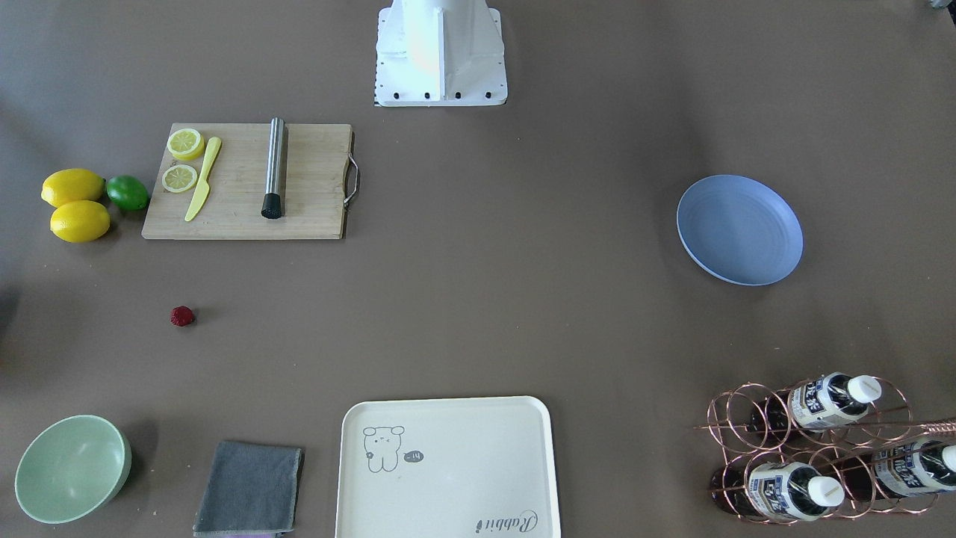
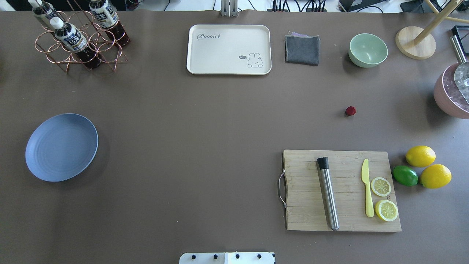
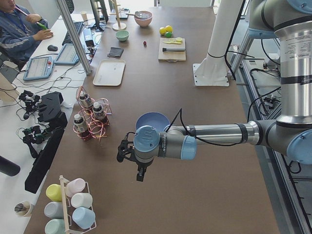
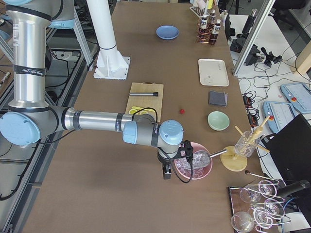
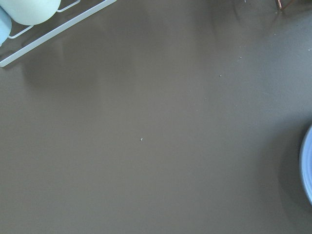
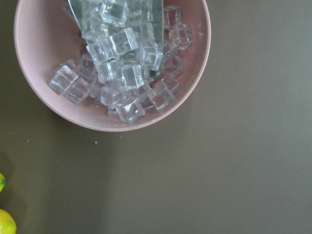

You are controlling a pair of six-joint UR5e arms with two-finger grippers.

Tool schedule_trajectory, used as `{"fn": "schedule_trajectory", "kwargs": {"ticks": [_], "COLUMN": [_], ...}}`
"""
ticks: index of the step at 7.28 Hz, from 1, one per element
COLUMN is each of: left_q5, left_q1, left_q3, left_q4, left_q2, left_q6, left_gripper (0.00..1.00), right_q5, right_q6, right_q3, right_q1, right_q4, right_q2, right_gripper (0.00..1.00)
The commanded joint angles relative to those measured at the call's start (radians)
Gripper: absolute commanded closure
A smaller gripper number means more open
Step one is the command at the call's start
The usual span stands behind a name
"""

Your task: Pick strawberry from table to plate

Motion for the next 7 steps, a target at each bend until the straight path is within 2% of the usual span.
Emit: {"fn": "schedule_trajectory", "kwargs": {"ticks": [1, 7], "left_q5": [0.001, -0.001], "left_q1": [-0.001, -0.002], "left_q3": [-0.005, -0.01], "left_q4": [-0.008, -0.043], "left_q2": [0.012, 0.005], "left_q6": [0.004, -0.004], "left_gripper": [0.01, 0.01], "right_q5": [0.0, 0.012], "right_q6": [0.0, -0.002], "right_q3": [0.0, 0.023], "right_q1": [0.0, 0.0], "right_q4": [0.0, 0.0], "right_q2": [0.0, 0.0], "right_gripper": [0.0, 0.0]}}
